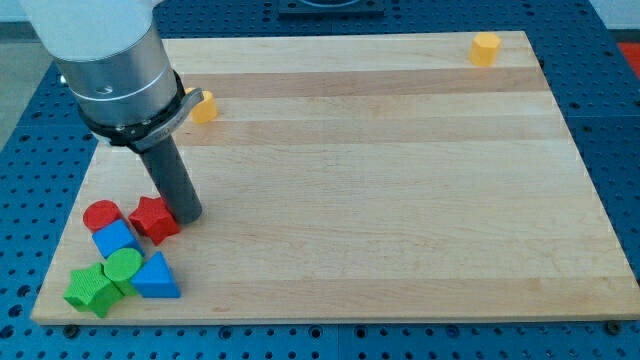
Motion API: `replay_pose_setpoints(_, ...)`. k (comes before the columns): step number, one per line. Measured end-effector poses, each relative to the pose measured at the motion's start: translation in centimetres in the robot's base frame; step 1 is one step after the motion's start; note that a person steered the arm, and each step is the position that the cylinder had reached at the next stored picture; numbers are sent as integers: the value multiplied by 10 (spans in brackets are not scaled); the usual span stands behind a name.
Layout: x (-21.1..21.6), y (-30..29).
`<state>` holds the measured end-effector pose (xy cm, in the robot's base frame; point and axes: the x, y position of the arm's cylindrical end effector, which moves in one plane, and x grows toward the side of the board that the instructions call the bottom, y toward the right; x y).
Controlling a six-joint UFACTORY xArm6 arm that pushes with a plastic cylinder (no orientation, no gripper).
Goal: Place the arm diagonal to the yellow heart
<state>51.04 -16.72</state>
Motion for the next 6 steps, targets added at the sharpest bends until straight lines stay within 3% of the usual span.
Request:
replay_pose_setpoints(3,-6,13)
replay_pose_setpoints(4,-40,10)
replay_pose_setpoints(6,-91,-55)
